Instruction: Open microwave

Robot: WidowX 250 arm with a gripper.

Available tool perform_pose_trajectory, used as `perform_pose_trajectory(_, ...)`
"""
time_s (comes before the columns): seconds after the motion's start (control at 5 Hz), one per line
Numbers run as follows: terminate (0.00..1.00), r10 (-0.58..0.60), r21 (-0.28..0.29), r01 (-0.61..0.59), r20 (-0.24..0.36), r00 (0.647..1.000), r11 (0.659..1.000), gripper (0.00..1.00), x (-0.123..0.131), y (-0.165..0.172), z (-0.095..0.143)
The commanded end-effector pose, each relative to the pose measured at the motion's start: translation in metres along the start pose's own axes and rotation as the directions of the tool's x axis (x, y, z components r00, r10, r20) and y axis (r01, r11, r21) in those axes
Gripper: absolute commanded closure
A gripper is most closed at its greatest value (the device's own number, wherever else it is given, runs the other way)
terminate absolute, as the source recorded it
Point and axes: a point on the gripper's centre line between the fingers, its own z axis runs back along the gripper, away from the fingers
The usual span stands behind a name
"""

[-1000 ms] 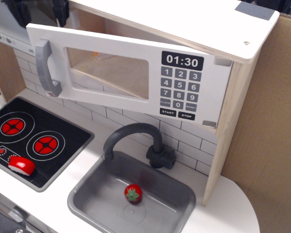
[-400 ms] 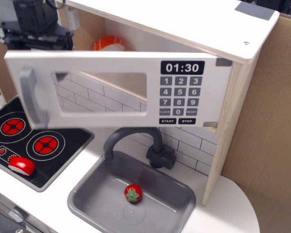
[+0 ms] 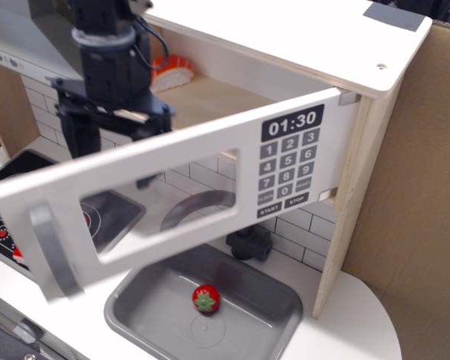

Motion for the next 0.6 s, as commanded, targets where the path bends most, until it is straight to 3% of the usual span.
perform_pose_trajectory(0.0, 0.00, 0.036, 0.017, -0.038, 0.101, 0.994, 0.999, 0.00, 0.010, -0.008, 0.015)
perform_pose_trajectory(0.2, 0.00, 0.101, -0.011, -0.100, 0.116, 0.988, 0.995, 0.00, 0.023, 0.002, 0.021)
perform_pose_trajectory(0.4, 1.00, 0.113, -0.032, -0.110, 0.120, 0.986, 0.993, 0.00, 0.033, -0.005, 0.024)
